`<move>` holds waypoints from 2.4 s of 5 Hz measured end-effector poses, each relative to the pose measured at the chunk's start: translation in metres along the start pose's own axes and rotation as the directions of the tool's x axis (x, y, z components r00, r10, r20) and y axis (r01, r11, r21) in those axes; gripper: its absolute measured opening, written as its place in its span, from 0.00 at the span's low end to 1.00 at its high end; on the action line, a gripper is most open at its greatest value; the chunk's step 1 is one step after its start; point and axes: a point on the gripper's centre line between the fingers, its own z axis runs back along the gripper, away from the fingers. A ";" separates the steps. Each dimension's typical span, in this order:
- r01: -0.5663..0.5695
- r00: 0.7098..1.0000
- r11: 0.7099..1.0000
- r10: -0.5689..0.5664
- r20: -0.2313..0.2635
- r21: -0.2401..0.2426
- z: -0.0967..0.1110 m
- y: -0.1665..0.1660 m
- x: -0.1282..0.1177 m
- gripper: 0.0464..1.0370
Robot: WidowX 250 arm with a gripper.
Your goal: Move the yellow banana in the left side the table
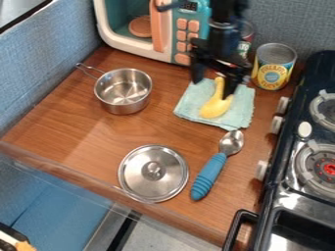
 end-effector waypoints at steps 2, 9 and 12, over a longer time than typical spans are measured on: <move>-0.018 0.998 1.000 0.019 -0.054 0.009 -0.023 -0.008 0.013 0.96; -0.073 0.994 0.996 0.077 -0.080 0.051 -0.003 0.032 -0.018 0.49; -0.271 0.941 0.962 0.268 -0.208 0.012 -0.010 0.082 -0.160 0.49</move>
